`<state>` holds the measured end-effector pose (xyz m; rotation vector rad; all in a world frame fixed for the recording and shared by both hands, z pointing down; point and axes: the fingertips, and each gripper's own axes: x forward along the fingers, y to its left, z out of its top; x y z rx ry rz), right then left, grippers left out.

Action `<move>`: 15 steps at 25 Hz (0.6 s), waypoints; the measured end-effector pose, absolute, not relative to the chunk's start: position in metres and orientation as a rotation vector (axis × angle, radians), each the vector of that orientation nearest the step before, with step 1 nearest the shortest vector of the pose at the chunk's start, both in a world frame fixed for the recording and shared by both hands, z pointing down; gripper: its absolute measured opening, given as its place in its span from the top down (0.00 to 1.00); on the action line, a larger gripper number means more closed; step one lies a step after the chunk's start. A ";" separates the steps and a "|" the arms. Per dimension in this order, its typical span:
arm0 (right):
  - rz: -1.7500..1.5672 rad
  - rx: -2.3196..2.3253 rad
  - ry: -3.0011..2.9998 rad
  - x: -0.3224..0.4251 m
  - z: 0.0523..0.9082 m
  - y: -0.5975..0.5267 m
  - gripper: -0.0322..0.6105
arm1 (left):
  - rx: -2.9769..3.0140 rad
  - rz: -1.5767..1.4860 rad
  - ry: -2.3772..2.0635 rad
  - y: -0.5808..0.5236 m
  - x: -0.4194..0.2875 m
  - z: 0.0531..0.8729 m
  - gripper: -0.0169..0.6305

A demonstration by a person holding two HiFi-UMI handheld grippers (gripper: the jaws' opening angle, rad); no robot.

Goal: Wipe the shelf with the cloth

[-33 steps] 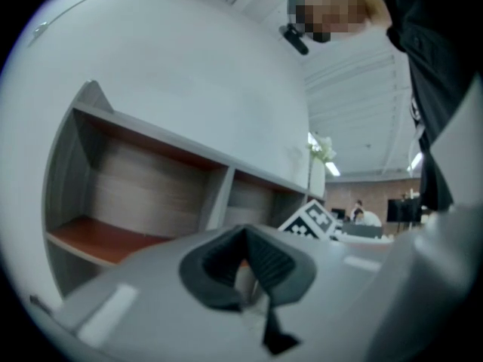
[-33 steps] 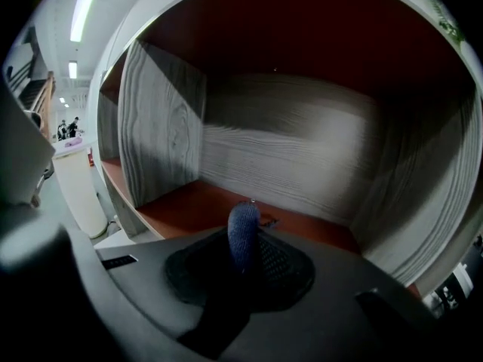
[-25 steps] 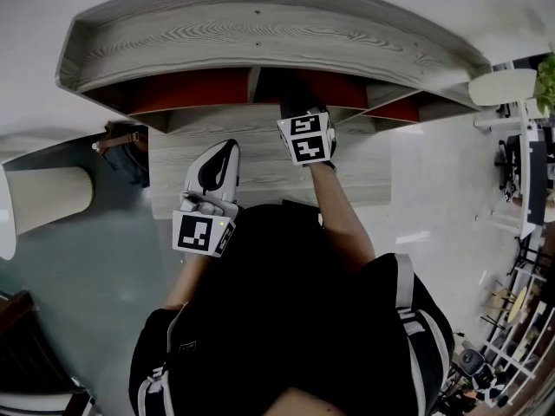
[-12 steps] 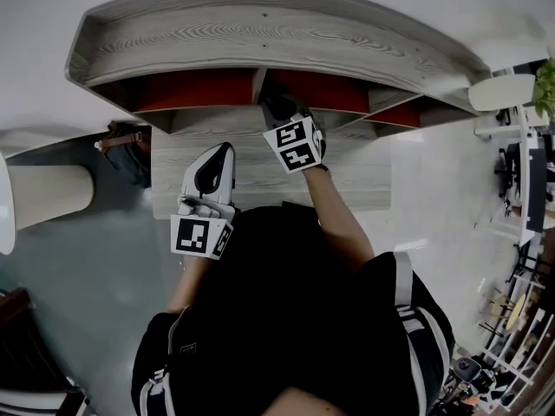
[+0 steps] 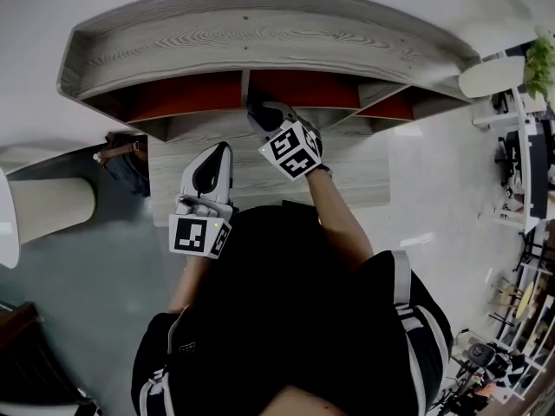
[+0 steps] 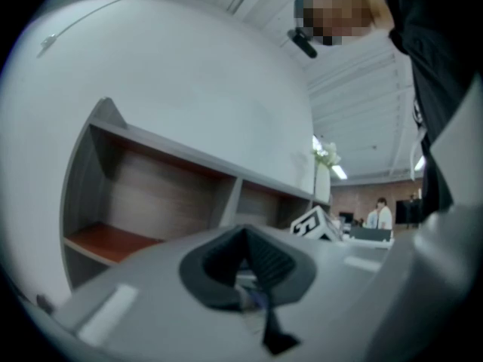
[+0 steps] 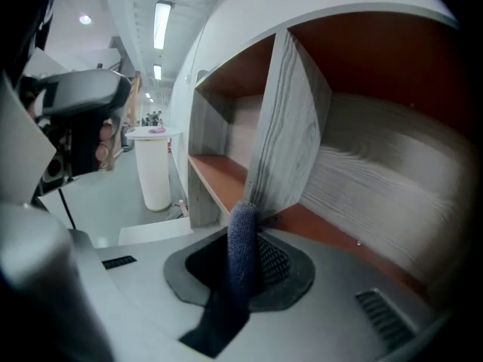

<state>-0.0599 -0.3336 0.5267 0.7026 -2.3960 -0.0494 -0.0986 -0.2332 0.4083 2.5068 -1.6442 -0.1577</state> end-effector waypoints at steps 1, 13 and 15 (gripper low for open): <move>-0.024 0.680 -2.417 -0.058 0.527 -0.330 0.87 | 2.511 -0.156 -1.637 -0.234 -0.097 0.409 0.97; 0.117 1.437 -2.442 0.066 0.464 -0.380 0.87 | 2.576 -0.168 -1.550 -0.250 -0.069 0.404 0.97; 0.143 1.574 -2.336 0.097 0.464 -0.393 0.87 | 2.591 -0.178 -1.538 -0.253 -0.064 0.402 0.97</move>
